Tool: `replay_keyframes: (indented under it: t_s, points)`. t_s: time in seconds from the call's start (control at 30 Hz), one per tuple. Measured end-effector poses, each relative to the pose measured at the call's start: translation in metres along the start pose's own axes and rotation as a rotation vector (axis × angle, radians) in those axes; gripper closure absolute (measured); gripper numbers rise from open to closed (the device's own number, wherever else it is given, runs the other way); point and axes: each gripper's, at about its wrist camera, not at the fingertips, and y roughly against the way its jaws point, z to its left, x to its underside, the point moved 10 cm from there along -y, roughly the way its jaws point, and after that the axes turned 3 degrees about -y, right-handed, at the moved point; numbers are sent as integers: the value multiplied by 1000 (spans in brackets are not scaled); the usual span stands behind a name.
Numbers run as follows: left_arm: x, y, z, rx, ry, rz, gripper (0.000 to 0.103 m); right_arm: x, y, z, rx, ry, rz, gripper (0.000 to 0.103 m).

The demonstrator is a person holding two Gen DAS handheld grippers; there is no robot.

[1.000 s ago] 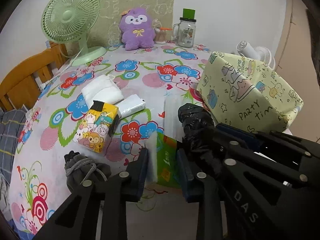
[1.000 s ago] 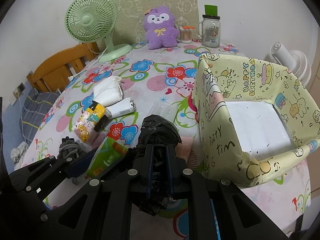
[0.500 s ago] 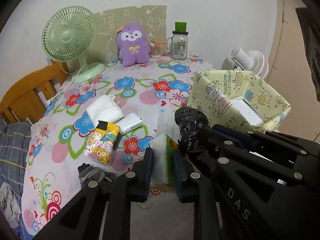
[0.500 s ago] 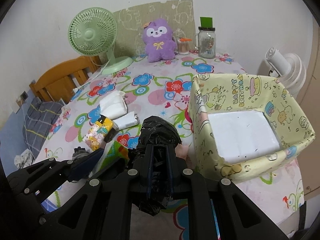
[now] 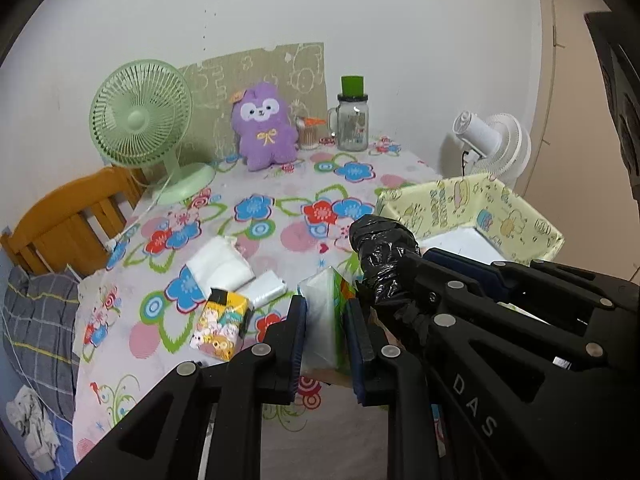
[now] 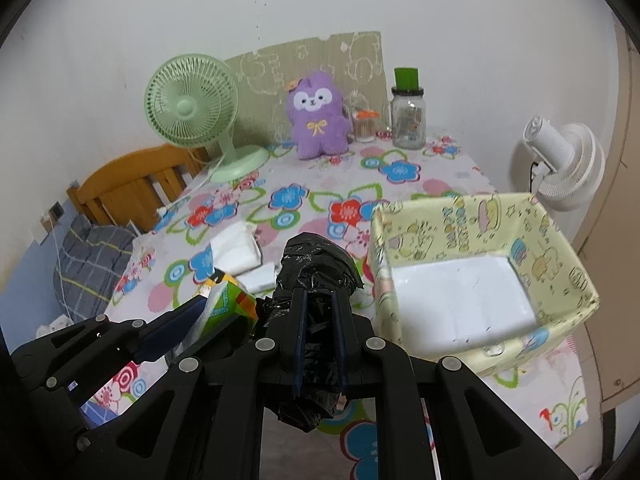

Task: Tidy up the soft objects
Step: 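Carry the tissue pack with the left tool while the right tool carries the umbrella toward the yellow box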

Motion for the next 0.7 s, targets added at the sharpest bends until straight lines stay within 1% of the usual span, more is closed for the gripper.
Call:
replay_keyframes:
  t_s: [0.23, 0.7]
  points:
    - [-20, 10, -7, 0, -9, -23, 85, -22, 16, -7, 7, -2, -33, 87]
    - [-73, 32, -24, -11, -38, -104, 85, -68, 47, -28, 12, 4, -115, 87]
